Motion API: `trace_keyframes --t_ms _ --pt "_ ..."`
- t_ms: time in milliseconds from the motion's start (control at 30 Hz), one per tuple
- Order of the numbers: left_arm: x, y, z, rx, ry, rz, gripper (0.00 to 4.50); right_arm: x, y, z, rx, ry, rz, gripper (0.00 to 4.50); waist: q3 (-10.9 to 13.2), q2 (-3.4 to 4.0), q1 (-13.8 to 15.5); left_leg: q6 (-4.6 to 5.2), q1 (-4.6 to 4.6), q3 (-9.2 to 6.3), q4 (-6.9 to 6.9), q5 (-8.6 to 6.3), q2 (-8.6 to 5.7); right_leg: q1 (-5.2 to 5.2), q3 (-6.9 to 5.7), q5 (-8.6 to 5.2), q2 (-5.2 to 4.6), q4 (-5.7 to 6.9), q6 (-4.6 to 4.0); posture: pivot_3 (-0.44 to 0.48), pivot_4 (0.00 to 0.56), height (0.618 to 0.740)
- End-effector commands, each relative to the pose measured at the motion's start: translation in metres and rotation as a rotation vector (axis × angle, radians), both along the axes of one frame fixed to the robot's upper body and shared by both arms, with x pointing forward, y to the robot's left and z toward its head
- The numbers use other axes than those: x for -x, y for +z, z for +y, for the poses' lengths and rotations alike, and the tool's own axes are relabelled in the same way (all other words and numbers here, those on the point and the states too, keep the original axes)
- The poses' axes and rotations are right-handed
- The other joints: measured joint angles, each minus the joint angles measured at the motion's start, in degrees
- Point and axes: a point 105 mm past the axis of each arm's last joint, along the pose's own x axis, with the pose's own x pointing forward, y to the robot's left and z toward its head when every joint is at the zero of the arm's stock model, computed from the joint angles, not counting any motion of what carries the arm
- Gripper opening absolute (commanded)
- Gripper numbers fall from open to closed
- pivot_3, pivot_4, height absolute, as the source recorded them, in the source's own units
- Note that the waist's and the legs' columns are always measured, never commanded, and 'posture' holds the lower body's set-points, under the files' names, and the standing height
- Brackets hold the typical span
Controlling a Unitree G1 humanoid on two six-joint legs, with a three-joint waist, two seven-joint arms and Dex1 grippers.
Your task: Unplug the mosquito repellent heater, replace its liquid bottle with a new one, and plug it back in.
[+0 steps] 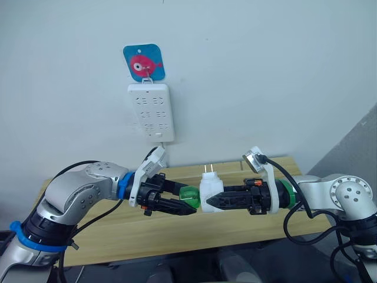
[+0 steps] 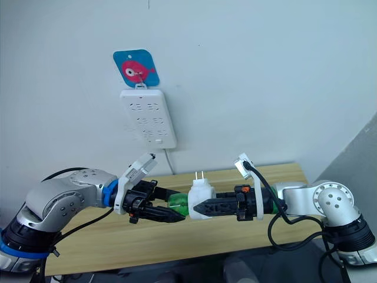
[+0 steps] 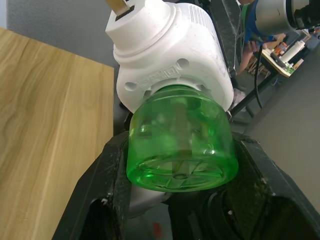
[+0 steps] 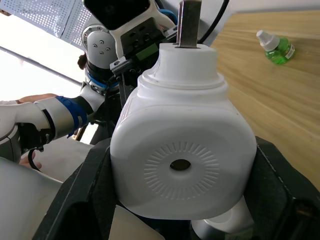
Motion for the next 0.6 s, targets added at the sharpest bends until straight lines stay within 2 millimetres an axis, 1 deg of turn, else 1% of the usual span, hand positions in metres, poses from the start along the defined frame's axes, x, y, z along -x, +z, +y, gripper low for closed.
trace_keyframes --t_ms 33,100,133,200,233,267,333,367,433,500,600 --pt "-0.008 0.008 0.004 0.021 0.058 -0.048 2.24 -0.003 0.017 -0.005 -0.049 -0.018 -0.055 3.00 0.0 0.00 -0.1 0.00 0.00 0.00 0.00 0.00 0.00 0.00 0.01 0.00 0.00 0.00 0.00 -0.167 0.083 0.740" --pt "-0.007 0.008 0.002 0.028 0.040 -0.138 2.97 -0.004 0.018 -0.005 -0.056 -0.025 -0.047 3.00 0.0 0.00 -0.1 0.00 0.00 0.01 0.01 0.00 0.00 0.00 0.01 0.00 0.00 0.01 0.00 -0.167 0.083 0.740" --pt "-0.007 0.010 0.000 0.041 0.034 -0.176 3.22 -0.004 0.018 -0.005 -0.059 -0.030 -0.042 3.00 0.0 0.00 -0.1 0.00 0.01 0.01 0.02 0.00 0.00 0.01 0.02 0.00 0.00 0.01 0.00 -0.167 0.083 0.740" --pt "-0.005 0.007 -0.003 0.039 0.008 -0.340 3.82 -0.006 0.019 -0.007 -0.066 -0.043 -0.029 3.00 0.0 0.00 0.0 0.00 0.01 0.03 0.02 0.00 -0.01 0.01 0.05 0.00 0.00 0.01 0.00 -0.161 0.083 0.740" --pt "-0.003 0.008 -0.005 0.063 0.000 -0.391 4.14 -0.008 0.019 -0.008 -0.068 -0.051 -0.024 3.00 0.0 0.00 0.0 0.00 0.02 0.04 0.02 0.00 -0.01 0.01 0.06 0.00 -0.01 0.00 -0.01 -0.161 0.083 0.740" --pt "-0.005 0.010 -0.005 0.086 0.022 -0.453 4.18 -0.009 0.019 -0.009 -0.069 -0.057 -0.018 3.00 0.0 0.00 0.1 0.00 0.01 0.06 0.02 0.00 -0.01 0.01 0.09 0.01 -0.01 -0.01 -0.01 -0.163 0.085 0.740" --pt "-0.004 0.006 -0.004 0.085 0.018 -0.562 4.18 -0.010 0.020 -0.010 -0.073 -0.070 -0.003 3.00 0.0 0.00 0.2 0.00 0.00 0.09 0.02 0.00 -0.01 0.01 0.11 0.01 -0.02 -0.02 -0.01 -0.164 0.086 0.740" --pt "-0.006 0.004 -0.003 0.080 0.046 -0.611 4.18 -0.011 0.020 -0.012 -0.074 -0.075 0.004 3.00 0.0 0.00 0.2 0.00 0.00 0.09 0.02 0.00 -0.01 0.01 0.11 0.01 -0.02 -0.02 -0.01 -0.163 0.087 0.740" --pt "-0.007 0.004 -0.001 0.102 0.059 -0.770 4.18 -0.012 0.019 -0.014 -0.077 -0.091 0.021 3.00 0.0 0.01 0.2 0.00 0.01 0.10 0.01 0.00 -0.01 0.01 0.14 0.01 -0.02 -0.02 -0.02 -0.162 0.086 0.740" --pt "-0.013 0.006 0.002 0.127 0.119 -0.921 4.18 -0.014 0.018 -0.015 -0.074 -0.103 0.031 3.00 0.0 0.01 0.4 0.00 0.01 0.11 0.04 0.00 -0.01 0.02 0.15 0.01 -0.02 -0.02 -0.02 -0.162 0.086 0.740" --pt "-0.013 0.007 0.003 0.171 0.135 -1.056 4.18 -0.015 0.017 -0.017 -0.072 -0.113 0.040 3.00 0.0 0.01 0.5 0.00 0.01 0.16 0.08 0.00 -0.02 0.03 0.20 0.02 -0.04 -0.01 -0.01 -0.156 0.087 0.740"
